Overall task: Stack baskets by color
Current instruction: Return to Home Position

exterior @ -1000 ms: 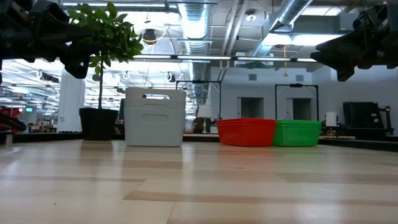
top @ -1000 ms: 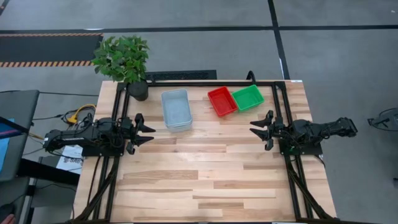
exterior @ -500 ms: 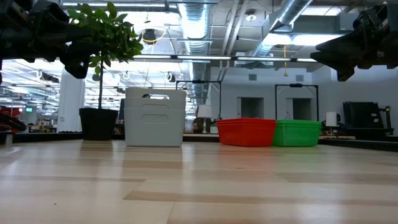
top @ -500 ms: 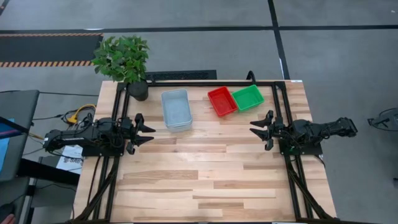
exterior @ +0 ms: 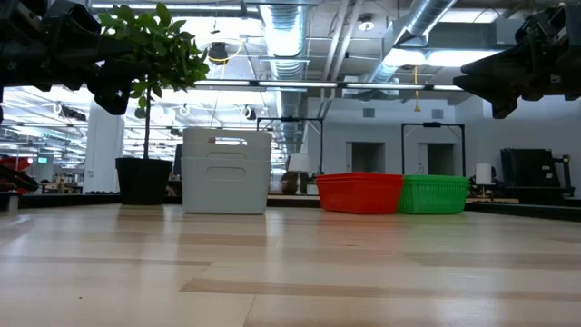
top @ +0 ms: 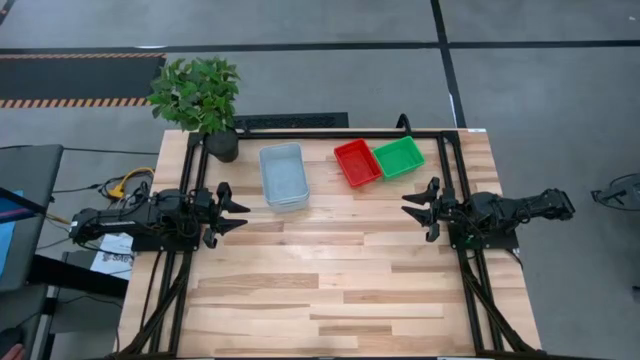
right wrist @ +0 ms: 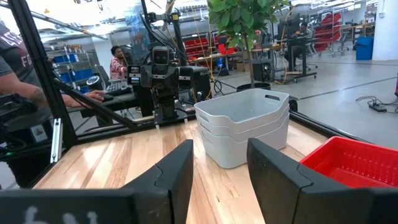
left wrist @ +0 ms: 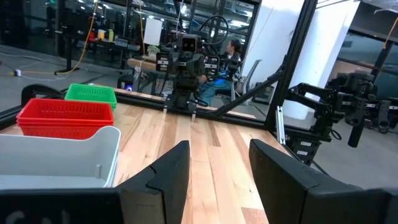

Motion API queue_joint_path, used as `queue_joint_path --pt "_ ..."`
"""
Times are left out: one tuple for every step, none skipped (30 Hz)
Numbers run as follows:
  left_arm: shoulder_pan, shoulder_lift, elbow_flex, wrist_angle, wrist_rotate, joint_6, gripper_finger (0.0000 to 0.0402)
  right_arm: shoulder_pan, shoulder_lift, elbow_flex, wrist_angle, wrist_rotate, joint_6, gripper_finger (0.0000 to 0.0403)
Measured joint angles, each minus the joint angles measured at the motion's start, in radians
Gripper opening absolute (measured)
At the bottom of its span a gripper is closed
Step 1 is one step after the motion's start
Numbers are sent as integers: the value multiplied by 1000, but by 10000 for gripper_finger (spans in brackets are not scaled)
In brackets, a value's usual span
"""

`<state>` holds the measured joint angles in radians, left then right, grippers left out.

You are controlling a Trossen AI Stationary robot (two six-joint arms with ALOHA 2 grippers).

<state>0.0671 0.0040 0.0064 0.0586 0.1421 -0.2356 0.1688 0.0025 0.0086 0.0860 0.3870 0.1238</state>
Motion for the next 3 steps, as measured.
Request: queue_joint_path --pt "0 0 0 0 0 0 155 0 0 0 0 0 0 171" --pt "0 0 0 0 0 0 155 0 0 0 0 0 0 171" --pt "0 0 0 0 0 0 155 0 0 0 0 0 0 172"
